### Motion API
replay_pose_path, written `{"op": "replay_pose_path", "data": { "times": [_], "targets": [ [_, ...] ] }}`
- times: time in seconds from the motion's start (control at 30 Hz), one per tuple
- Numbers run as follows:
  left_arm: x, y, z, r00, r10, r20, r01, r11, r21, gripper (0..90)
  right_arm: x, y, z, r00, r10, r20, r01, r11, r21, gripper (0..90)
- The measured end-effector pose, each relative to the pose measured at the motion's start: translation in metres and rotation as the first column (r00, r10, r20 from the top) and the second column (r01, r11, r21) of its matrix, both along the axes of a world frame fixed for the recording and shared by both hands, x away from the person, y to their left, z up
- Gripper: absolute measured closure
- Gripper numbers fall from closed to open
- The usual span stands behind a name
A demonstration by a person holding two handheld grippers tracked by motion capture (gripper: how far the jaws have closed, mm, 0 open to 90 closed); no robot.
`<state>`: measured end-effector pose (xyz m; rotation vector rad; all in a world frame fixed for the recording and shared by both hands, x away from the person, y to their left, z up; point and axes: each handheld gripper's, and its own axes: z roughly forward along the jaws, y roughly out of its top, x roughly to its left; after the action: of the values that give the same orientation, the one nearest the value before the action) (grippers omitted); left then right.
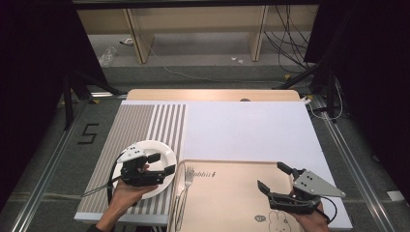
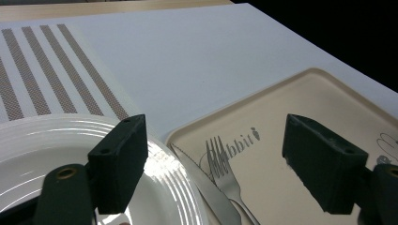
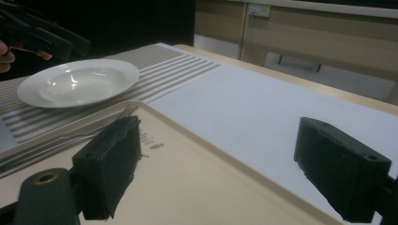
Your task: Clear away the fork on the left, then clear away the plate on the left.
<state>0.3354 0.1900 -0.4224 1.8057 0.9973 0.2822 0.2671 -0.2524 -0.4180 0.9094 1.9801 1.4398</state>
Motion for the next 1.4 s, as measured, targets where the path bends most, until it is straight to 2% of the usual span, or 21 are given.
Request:
{"op": "replay_pose_path", "data": {
  "times": [0.43,0.73,0.9,1.4],
  "targets": [
    [-0.003,0.012,-0.001,0.9996,0.029,0.001,-0.029,0.9991,-0.031,22.3,0.001,-0.001,0.0,1.0,-0.004,0.001,0.004,1.0,0.0,15.7],
    [-0.004,0.021,-0.002,0.998,0.062,-0.012,-0.062,0.9965,-0.055,21.9,0.001,-0.002,0.0,1.0,-0.002,-0.003,0.002,1.0,0.0,15.7],
    [-0.004,0.026,-0.003,0.9969,0.077,-0.015,-0.078,0.9956,-0.053,21.1,0.0,-0.002,0.0,1.0,-0.005,-0.004,0.005,1.0,-0.001,15.7],
    [-0.006,0.045,-0.003,0.9895,0.142,-0.028,-0.144,0.9872,-0.069,18.7,0.001,0.0,0.0,1.0,0.005,-0.001,-0.005,1.0,-0.004,15.7]
  ]
}}
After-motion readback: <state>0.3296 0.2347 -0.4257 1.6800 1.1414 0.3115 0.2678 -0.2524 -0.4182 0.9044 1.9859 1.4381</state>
